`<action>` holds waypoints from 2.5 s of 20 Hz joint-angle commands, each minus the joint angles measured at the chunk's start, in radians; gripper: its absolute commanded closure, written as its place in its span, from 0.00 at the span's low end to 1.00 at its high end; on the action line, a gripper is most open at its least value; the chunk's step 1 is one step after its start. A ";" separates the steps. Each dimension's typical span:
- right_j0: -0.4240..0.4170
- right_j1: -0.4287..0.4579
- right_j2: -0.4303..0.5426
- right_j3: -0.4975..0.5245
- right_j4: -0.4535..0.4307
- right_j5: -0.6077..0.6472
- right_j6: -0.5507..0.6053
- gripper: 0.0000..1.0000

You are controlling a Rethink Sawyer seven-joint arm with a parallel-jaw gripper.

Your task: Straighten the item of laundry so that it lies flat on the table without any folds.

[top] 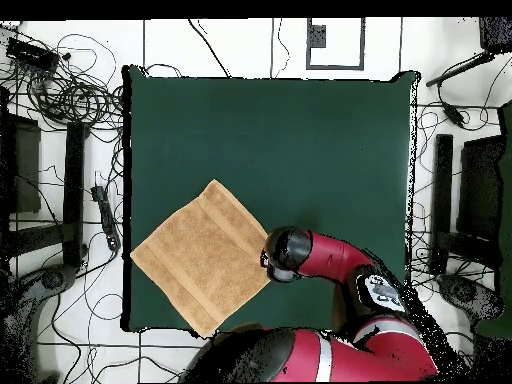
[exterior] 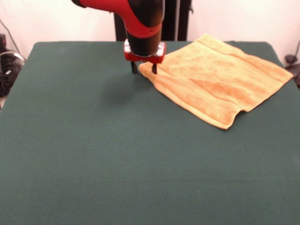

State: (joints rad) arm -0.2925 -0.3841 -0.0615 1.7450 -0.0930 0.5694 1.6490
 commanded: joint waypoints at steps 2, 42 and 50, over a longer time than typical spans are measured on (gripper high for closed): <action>0.010 0.189 0.076 -0.072 0.015 -0.188 0.168 0.00; -0.273 0.303 0.045 -0.105 -0.354 -0.374 -0.014 0.00; -0.303 0.297 0.053 -0.117 -0.419 -0.372 0.001 0.00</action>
State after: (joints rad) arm -0.5066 -0.3881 0.1255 1.7442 -0.2177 0.6606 1.6498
